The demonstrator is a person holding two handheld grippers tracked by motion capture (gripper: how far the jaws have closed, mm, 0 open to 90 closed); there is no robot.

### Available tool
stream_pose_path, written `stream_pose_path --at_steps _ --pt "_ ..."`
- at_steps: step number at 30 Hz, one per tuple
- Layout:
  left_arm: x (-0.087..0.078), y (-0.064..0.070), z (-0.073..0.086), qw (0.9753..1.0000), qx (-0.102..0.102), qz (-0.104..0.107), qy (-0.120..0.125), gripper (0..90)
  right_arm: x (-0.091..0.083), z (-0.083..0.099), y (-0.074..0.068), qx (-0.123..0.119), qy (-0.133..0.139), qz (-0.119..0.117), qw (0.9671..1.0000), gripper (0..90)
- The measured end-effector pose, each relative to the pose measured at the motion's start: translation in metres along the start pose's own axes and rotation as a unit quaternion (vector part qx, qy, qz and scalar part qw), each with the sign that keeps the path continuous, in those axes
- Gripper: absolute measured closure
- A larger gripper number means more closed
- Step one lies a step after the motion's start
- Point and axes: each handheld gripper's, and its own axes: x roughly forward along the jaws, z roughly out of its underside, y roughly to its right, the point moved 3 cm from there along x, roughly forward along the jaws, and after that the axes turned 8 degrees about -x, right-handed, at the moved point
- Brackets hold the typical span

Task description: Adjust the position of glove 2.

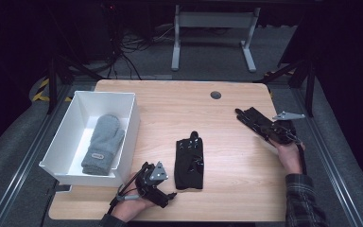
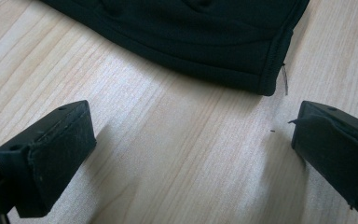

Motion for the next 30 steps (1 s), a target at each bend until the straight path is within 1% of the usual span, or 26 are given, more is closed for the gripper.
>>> stream_pose_path --at_steps 5,6,10,16,18,22,23,28,29,30 --pt "0.000 0.000 0.000 1.0000 0.000 0.000 0.001 0.0 0.011 0.007 0.001 -0.007 -0.028 0.011 0.9995 90.0" --pt "0.000 0.000 0.000 1.0000 0.000 0.000 0.001 0.0 0.013 0.009 0.001 -0.005 -0.031 0.009 0.9995 90.0" --pt "0.000 0.000 0.000 1.0000 0.000 0.001 0.001 0.0 0.014 0.010 0.002 0.004 -0.028 0.006 0.9996 90.0" --pt "0.000 0.000 0.000 1.0000 0.000 0.000 0.000 0.0 0.012 0.009 -0.002 0.000 -0.033 -0.004 0.9994 90.0" --pt "0.000 0.000 0.000 1.0000 0.000 0.000 0.000 0.0 0.010 0.010 -0.007 -0.006 -0.033 -0.006 0.9994 90.0" --pt "0.000 0.000 0.000 1.0000 0.000 0.001 0.000 0.0 0.005 0.011 -0.018 -0.018 -0.037 -0.018 0.9990 90.0" --pt "0.000 0.000 0.000 1.0000 0.000 0.001 0.000 0.0 0.005 0.011 -0.018 -0.018 -0.037 -0.018 0.9990 90.0" --pt "0.000 0.000 0.000 1.0000 -0.001 0.001 0.000 0.0 -0.001 0.012 -0.034 -0.035 -0.044 -0.041 0.9976 90.0" --pt "0.000 0.000 0.000 1.0000 0.000 0.001 0.000 0.0 -0.003 0.012 -0.040 -0.041 -0.045 -0.047 0.9970 90.0" --pt "0.000 0.000 0.000 1.0000 0.000 0.001 0.000 0.0 -0.003 0.012 -0.040 -0.041 -0.045 -0.047 0.9970 90.0"
